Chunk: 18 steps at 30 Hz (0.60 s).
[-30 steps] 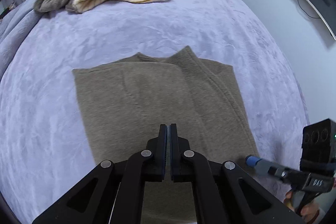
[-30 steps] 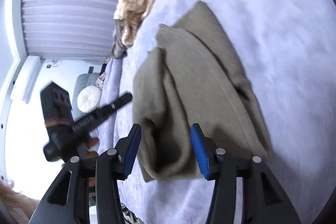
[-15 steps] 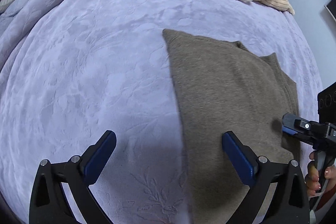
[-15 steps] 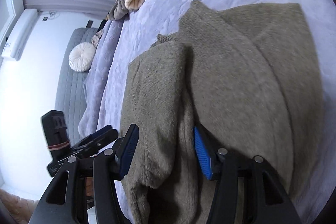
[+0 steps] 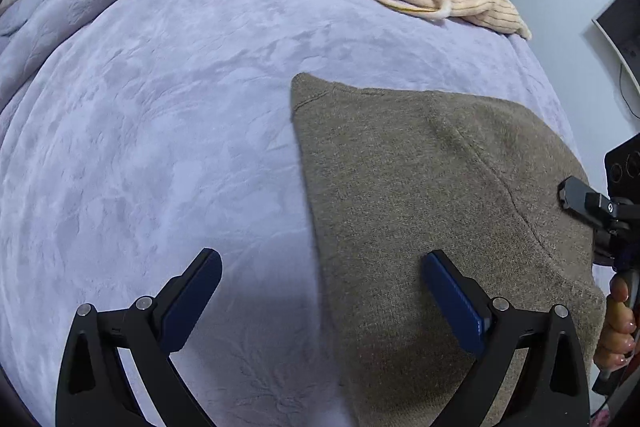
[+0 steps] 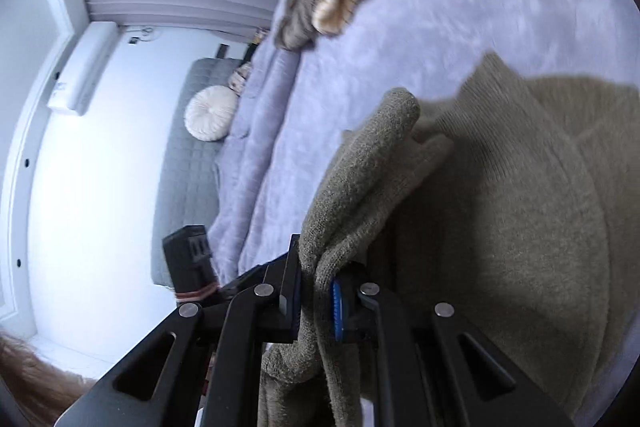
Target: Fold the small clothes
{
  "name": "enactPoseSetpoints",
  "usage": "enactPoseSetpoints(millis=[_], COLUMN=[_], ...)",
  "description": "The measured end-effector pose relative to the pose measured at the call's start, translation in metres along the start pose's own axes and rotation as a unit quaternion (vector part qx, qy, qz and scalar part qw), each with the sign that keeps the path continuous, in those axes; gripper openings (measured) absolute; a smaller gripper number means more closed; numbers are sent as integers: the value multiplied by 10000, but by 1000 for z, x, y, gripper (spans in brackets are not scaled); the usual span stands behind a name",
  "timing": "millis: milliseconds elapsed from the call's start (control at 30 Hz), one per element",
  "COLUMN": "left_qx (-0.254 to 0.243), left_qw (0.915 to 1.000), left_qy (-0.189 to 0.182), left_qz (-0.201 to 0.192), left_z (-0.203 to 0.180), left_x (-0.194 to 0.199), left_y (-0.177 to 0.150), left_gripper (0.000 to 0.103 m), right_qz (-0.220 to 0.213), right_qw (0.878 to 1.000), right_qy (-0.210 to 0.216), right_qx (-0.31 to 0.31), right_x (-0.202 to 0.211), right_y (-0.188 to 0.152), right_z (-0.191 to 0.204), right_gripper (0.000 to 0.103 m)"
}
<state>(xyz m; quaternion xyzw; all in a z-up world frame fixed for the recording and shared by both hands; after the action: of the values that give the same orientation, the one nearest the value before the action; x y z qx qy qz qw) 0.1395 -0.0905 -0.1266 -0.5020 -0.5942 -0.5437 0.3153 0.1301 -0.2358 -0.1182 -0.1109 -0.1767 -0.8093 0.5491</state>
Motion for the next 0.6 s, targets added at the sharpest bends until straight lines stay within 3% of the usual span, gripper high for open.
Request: enactPoseSetpoints(millis=[167, 267, 367, 400, 500, 600], left_qx=[-599, -777, -817, -764, -651, -820], left_qw=[9981, 9969, 9958, 9960, 9965, 9953], left_qy=[-45, -35, 78, -6, -94, 4], left_qz=[-138, 99, 405, 472, 510, 513], left_z=[-57, -76, -82, -83, -80, -77], left_x=[-9, -37, -64, -69, -68, -56], left_y=[14, 8, -7, -10, -12, -12], left_gripper=[102, 101, 102, 102, 102, 102], right_qz=[-448, -585, -370, -343, -659, -683], right_qw=[9988, 9966, 9889, 9868, 9866, 9862], right_qy=[-134, -561, -1303, -1362, -834, -963], right_qx=[139, -128, -617, -805, -1237, -1159], right_x=[46, 66, 64, 61, 64, 67], right_y=[12, 15, 1, -6, -9, -13], right_z=[-4, -46, -111, -130, -146, -138], right_gripper=[12, 12, 12, 12, 12, 18])
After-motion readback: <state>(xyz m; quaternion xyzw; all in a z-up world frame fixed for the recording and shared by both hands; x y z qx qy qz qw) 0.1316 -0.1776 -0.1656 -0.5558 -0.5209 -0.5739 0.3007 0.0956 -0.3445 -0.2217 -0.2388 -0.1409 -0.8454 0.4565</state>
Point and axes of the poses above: each gripper's, at about its wrist camera, not at the fingertips, and x roughly against the way its jaws point, z to its left, y to its top, the point moved 8 cm from there along -x, roughly the way its jaws point, and after that the axes turned 3 degrees about -x, right-handed, at the moved point
